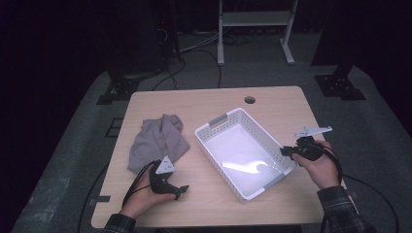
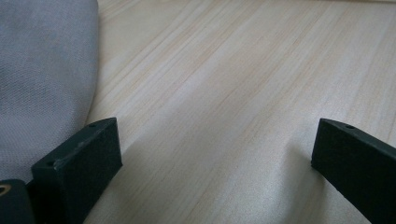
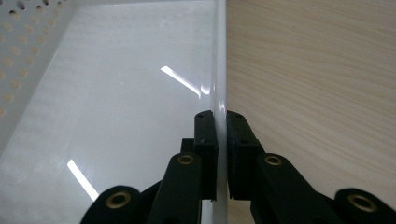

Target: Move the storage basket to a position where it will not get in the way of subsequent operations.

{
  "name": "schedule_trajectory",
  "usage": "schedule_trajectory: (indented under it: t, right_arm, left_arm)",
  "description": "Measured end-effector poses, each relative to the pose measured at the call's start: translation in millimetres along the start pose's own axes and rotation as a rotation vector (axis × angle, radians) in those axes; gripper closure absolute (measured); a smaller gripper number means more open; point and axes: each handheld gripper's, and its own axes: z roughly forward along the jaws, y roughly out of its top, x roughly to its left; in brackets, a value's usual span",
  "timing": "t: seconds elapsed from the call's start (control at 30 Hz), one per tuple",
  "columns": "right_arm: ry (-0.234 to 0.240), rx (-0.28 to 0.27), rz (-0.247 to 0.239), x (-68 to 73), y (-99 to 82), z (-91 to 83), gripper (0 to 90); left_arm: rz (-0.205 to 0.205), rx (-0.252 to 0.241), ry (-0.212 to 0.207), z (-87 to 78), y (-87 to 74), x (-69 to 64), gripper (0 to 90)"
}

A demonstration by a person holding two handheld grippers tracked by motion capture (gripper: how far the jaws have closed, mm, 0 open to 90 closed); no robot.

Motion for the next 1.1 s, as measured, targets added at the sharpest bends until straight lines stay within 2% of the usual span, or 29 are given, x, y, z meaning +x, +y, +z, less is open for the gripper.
schedule_trajectory:
  t: [0.3, 1.1]
  right_arm:
    - [-0.007, 0.001, 0.011, -14.1, 5.7, 3.4, 84.1]
    - [-0.103, 0.007, 0.026, -80.3, 30.6, 17.3, 84.0]
  left_arm:
    - [-0.001, 0.0, 0.001, -0.1, 0.0, -0.1, 0.4]
    - [-0.002, -0.002, 0.004, 0.2, -0.1, 0.0, 0.4]
